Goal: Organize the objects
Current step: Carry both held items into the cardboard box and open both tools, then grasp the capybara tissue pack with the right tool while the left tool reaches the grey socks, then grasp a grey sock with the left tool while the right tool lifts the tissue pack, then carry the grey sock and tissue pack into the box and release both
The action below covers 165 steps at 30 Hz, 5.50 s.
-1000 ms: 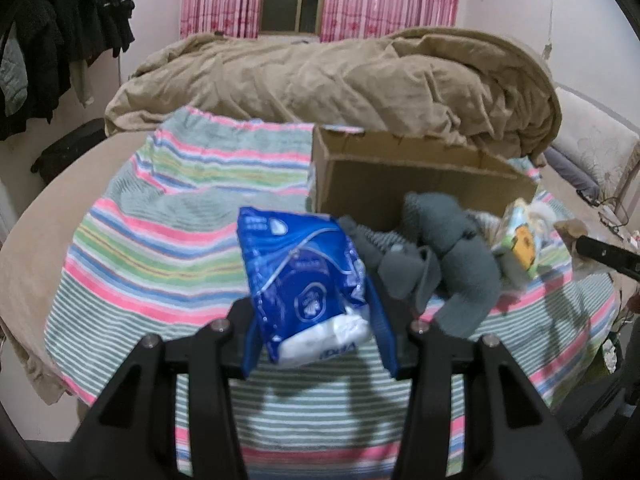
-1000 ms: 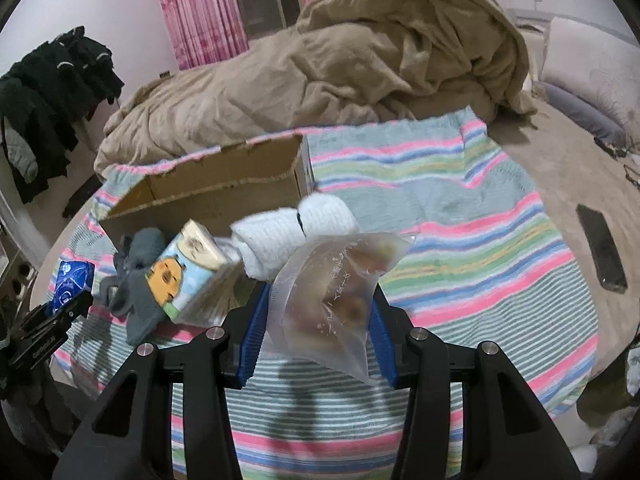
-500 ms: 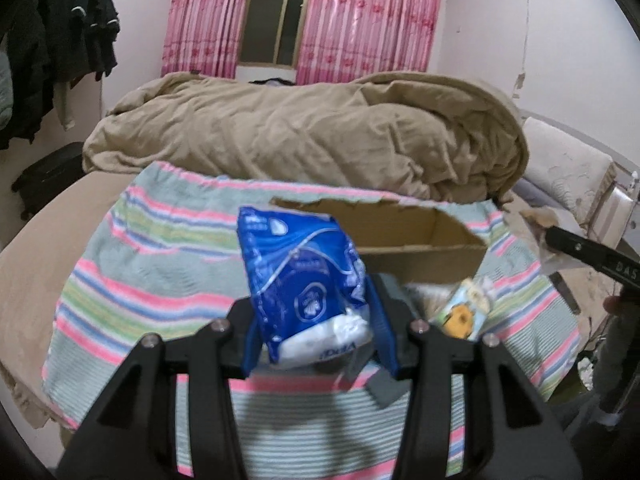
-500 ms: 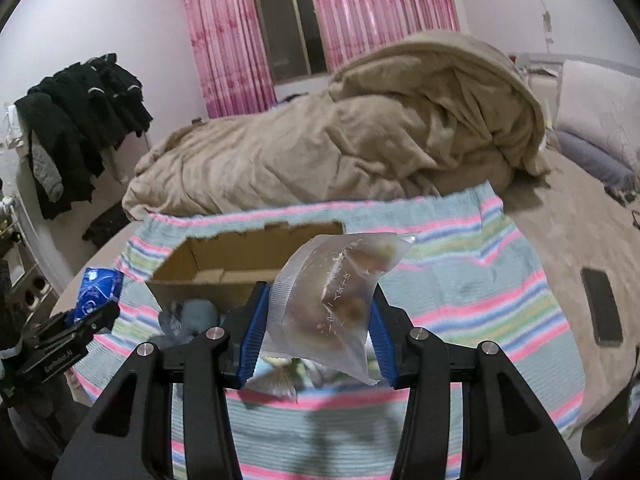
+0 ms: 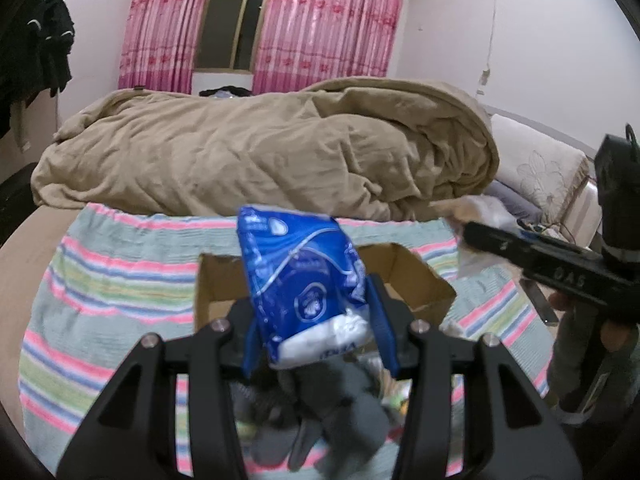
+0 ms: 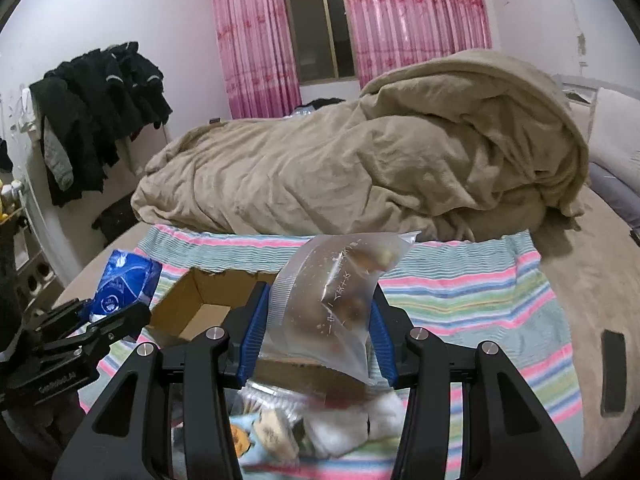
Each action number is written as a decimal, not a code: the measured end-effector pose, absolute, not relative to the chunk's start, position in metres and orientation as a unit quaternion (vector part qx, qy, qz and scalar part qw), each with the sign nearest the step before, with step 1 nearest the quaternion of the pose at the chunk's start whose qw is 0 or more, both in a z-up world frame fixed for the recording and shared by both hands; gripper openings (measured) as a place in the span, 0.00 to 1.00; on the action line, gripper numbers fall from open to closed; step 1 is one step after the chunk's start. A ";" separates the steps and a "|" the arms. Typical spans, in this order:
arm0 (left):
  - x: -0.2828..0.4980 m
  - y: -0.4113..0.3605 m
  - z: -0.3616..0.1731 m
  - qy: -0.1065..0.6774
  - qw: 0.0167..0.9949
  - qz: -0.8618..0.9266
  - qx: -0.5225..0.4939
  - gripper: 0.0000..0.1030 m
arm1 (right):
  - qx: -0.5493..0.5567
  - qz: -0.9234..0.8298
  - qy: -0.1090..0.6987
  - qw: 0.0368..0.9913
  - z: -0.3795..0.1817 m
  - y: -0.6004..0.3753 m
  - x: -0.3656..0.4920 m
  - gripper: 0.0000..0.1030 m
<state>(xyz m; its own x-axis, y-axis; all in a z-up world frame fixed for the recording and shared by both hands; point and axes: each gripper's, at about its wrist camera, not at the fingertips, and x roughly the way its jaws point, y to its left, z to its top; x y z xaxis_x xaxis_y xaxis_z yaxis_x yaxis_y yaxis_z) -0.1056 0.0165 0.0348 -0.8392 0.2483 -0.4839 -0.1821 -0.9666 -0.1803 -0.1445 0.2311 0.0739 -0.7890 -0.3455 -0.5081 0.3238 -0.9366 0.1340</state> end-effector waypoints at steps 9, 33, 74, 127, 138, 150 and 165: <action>-0.160 0.030 0.002 -0.084 0.127 0.938 -0.311 0.46 | 0.313 -0.927 -0.033 0.203 0.040 0.220 -0.178 0.49; -0.163 0.023 -0.015 -0.111 0.139 0.924 -0.340 0.76 | 0.340 -0.914 -0.080 0.205 0.021 0.240 -0.184 0.69; -0.058 0.009 -0.044 -0.096 0.128 0.913 -0.375 0.77 | 0.365 -0.903 0.079 0.213 -0.024 0.181 -0.073 0.70; -0.060 0.033 -0.017 -0.096 0.166 0.933 -0.303 0.33 | 0.326 -0.919 -0.014 0.221 0.005 0.232 -0.082 0.64; -0.051 0.018 0.007 -0.102 0.151 0.946 -0.268 0.32 | 0.299 -0.927 -0.037 0.224 0.024 0.234 -0.086 0.64; -0.049 -0.003 0.050 -0.104 0.136 0.963 -0.208 0.32 | 0.270 -0.934 -0.058 0.227 0.043 0.230 -0.094 0.64; -0.103 -0.022 0.065 -0.081 0.107 0.970 -0.201 0.32 | 0.224 -0.943 -0.064 0.239 0.073 0.215 -0.142 0.64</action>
